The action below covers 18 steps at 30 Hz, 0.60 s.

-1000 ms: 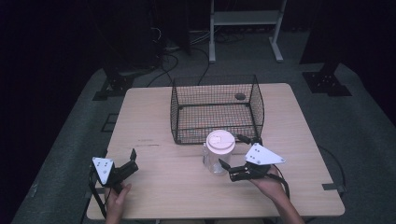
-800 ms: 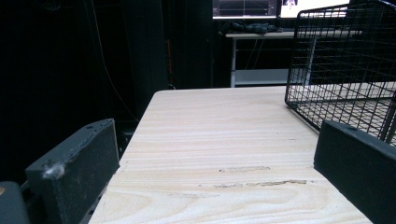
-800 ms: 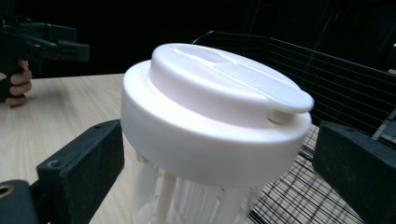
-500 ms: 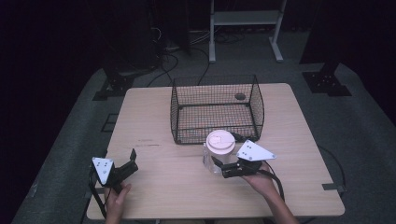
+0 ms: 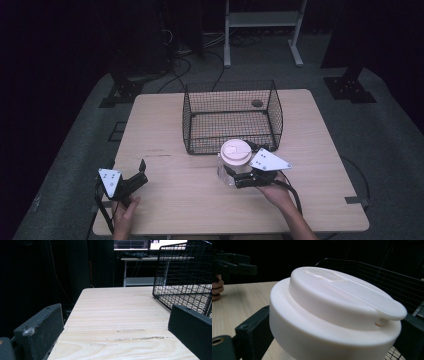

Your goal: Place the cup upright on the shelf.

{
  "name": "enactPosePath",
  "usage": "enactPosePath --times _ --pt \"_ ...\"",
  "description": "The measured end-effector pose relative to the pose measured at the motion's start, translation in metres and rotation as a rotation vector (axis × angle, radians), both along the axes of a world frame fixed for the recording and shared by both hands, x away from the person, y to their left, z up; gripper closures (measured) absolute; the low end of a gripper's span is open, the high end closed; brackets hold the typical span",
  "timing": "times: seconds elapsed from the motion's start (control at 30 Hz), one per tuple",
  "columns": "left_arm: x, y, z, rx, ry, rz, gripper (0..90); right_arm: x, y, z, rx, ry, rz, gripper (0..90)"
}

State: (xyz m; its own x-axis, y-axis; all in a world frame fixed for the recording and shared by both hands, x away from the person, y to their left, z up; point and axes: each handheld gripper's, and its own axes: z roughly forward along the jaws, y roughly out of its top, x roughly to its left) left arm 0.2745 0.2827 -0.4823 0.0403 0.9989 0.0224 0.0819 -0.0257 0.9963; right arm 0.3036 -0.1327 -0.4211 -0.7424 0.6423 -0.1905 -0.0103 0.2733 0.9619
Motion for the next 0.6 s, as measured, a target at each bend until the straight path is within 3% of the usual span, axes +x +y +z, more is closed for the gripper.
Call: enactPosePath --times 0.4,0.6 --pt "-0.0001 0.0002 0.0000 -0.001 -0.001 0.000 0.0 -0.0026 0.0014 0.0005 -0.019 -0.021 -0.008 4.4" --pt "-0.0001 0.0003 0.0000 -0.002 -0.001 0.000 0.0 -0.0049 0.0016 0.0077 -0.019 -0.033 -0.013 4.5"
